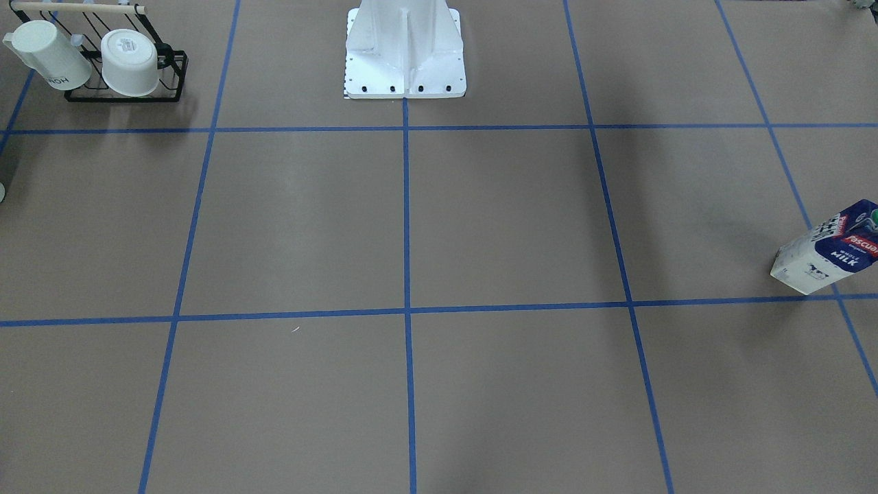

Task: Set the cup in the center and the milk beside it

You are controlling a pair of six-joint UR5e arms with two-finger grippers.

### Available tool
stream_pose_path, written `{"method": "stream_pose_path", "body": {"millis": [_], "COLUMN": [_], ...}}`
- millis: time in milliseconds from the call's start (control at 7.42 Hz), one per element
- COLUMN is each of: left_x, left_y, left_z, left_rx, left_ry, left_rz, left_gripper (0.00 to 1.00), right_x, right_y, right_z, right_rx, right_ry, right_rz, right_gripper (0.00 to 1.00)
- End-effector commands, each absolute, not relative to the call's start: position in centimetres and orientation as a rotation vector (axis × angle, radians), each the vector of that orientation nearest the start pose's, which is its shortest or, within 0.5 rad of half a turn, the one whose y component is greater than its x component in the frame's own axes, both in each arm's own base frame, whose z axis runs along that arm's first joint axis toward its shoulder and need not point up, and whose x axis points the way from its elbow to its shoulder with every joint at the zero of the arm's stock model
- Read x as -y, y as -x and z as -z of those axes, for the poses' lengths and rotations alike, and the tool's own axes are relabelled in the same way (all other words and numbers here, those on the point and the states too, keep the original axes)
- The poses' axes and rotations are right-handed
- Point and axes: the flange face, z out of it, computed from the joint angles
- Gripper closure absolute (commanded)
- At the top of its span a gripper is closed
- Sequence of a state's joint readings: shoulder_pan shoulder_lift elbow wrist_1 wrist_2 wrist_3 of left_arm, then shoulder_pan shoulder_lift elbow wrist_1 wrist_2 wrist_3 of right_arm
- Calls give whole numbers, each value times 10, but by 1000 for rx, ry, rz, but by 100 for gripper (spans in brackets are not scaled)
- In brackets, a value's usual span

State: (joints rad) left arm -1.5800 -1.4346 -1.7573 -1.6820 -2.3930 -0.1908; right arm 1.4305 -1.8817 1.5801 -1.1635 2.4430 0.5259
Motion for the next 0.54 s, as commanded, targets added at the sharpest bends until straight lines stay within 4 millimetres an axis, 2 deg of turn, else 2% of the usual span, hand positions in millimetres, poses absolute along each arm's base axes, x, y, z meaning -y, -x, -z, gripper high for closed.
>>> {"method": "stream_pose_path", "body": {"millis": [0, 135, 269, 404], "left_x": [444, 444, 443, 443], "left_y": [64, 64, 65, 65], "left_z": [-615, -615, -615, -615], "left_rx": [-831, -831, -833, -833], "left_ry": [-79, -79, -77, -78], "left_rz": [121, 121, 124, 123], "left_gripper": [2, 2, 2, 2], "right_x": [341, 341, 341, 341], "right_y": [-4, 0, 1, 2], "right_z": [-741, -742, -742, -742], "right_rx": [864, 860, 855, 858], "right_ry": [182, 189, 194, 188], "right_rz": [-290, -284, -287, -281], "right_gripper": [0, 0, 25, 72]}}
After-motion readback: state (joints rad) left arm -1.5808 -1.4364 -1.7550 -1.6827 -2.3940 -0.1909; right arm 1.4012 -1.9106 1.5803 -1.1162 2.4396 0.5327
